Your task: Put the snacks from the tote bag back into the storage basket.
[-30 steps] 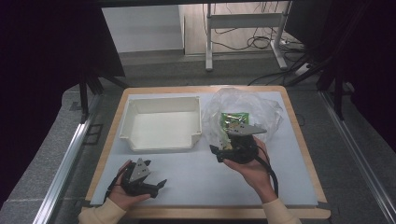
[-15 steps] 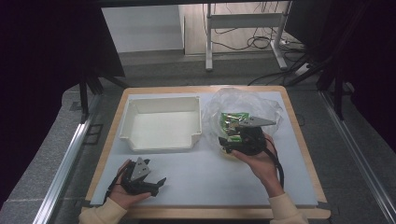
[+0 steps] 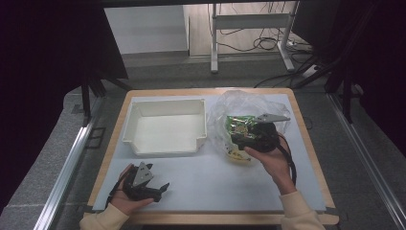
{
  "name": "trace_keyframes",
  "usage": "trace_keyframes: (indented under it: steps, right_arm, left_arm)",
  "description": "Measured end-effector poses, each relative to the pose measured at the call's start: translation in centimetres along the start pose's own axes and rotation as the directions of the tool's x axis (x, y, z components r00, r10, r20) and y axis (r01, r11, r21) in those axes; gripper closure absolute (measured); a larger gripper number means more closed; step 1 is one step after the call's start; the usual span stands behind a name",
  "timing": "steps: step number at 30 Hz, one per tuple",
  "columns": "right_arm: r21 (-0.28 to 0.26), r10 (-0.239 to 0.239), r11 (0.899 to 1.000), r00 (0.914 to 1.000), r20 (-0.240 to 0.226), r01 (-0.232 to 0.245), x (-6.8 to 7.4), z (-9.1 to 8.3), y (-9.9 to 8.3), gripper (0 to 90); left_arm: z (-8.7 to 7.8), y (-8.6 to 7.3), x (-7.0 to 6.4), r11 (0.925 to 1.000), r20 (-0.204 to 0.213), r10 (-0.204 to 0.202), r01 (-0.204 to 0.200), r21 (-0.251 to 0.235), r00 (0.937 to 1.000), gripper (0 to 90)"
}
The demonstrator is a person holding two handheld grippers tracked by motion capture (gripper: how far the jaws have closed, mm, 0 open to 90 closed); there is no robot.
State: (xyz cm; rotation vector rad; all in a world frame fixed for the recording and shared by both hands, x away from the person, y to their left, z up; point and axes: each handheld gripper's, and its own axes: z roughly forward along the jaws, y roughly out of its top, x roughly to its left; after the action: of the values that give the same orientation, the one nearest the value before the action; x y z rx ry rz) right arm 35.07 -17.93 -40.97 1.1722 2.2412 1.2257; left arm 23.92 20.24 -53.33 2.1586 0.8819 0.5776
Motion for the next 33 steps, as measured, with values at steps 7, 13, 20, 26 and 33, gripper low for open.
trace_keyframes:
  steps: [7, 13, 20, 26, 33]
  right_arm:
    - [0.019, 0.020, 1.000, 0.9998, 0.006, -0.021, -0.8, 0.6, 0.8, 24.6]
    - [0.031, 0.032, 0.999, 0.9995, 0.006, -0.033, -1.3, 1.1, 1.4, 24.4]
    - [0.042, 0.028, 0.999, 0.9996, 0.007, -0.028, -1.7, 1.4, 2.5, 24.3]
    - [0.055, 0.036, 0.998, 0.9992, 0.014, -0.037, -2.4, 1.6, 3.2, 24.3]
    - [0.071, 0.063, 0.995, 0.9976, 0.027, -0.065, -3.7, 2.1, 3.5, 24.3]
  left_arm:
    - [0.0, 0.0, -0.1, 1.0000, 0.011, 0.004, -0.004, -0.005, 0.9999, 9.2]
    - [-0.1, 0.0, -0.1, 1.0000, 0.007, 0.007, -0.007, -0.006, 0.9999, 9.2]
    - [0.0, 0.0, -0.1, 1.0000, 0.006, 0.004, -0.004, 0.000, 1.0000, 9.1]
    - [0.0, 0.0, -0.1, 1.0000, 0.007, 0.002, -0.002, -0.002, 1.0000, 9.1]
    - [0.0, 0.0, -0.1, 1.0000, 0.006, -0.001, 0.001, -0.001, 1.0000, 9.1]
